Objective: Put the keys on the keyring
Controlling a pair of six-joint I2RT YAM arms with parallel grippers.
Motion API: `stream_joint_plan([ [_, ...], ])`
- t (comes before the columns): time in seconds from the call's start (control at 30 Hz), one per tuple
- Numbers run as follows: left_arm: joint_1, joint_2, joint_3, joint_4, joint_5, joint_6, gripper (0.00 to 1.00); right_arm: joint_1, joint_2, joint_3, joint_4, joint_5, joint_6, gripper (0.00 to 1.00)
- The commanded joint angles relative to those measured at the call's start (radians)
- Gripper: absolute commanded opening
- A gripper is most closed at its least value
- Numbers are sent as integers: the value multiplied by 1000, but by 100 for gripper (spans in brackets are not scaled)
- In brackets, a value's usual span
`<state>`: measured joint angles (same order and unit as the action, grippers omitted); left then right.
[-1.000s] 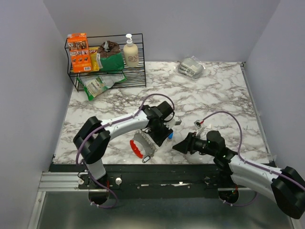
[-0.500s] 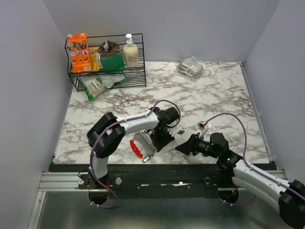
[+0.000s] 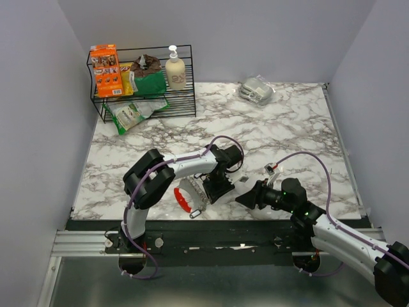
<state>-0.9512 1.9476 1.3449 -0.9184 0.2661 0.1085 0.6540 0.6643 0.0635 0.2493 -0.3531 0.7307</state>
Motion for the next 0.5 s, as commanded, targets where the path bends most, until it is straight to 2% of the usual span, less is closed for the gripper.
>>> stream_joint_plan([
  [0.0, -6, 20, 30, -17, -30, 22, 39, -4, -8, -19, -13, 5, -22, 63],
  [0.47, -6, 47, 40, -79, -41, 13, 36, -4, -3, -22, -15, 12, -31, 63],
])
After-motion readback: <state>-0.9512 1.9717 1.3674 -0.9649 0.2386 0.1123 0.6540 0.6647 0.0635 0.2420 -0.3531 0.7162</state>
